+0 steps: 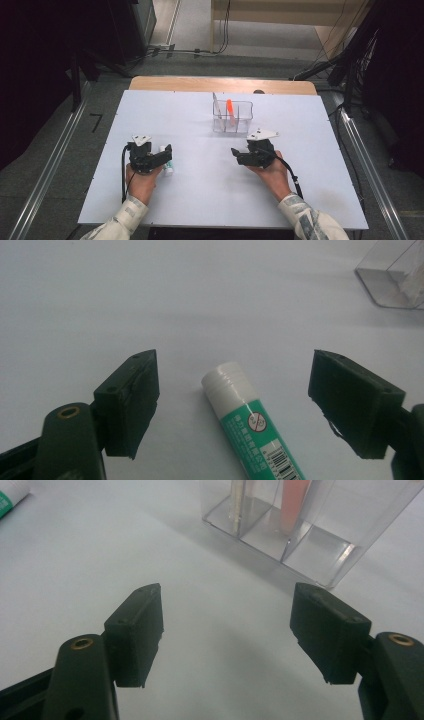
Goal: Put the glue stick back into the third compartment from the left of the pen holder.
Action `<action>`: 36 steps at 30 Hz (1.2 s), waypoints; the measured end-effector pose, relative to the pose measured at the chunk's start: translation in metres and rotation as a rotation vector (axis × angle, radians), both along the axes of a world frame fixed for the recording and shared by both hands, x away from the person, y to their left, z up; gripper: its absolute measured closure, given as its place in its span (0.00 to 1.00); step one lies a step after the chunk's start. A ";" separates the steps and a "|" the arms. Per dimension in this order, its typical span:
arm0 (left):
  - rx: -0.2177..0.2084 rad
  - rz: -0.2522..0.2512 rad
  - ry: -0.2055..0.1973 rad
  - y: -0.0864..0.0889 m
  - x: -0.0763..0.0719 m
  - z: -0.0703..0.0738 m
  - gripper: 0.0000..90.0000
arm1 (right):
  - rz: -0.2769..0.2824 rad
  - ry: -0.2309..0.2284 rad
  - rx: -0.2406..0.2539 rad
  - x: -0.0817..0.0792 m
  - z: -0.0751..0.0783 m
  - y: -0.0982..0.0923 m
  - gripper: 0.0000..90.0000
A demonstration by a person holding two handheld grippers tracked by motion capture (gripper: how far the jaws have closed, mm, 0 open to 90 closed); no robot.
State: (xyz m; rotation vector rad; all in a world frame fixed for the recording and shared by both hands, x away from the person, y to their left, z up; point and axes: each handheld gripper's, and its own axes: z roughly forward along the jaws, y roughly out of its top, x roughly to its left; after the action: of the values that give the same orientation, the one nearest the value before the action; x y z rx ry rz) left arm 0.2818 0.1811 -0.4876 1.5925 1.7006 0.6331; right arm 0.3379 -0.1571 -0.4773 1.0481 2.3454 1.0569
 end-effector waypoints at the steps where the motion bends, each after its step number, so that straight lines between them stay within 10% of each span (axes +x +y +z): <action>1: -0.006 0.000 0.006 0.000 0.001 -0.001 0.25 | -0.001 -0.001 0.000 0.000 0.000 0.000 0.31; 36: 0.032 -0.018 0.104 -0.012 0.011 -0.016 0.50 | -0.001 -0.003 0.009 -0.001 0.001 0.000 0.31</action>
State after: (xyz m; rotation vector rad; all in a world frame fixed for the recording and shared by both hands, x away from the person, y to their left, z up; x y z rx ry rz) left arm 0.2931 0.1695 -0.5031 1.6873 1.7571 0.5800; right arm 0.3372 -0.1576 -0.4764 1.0506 2.3393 1.0691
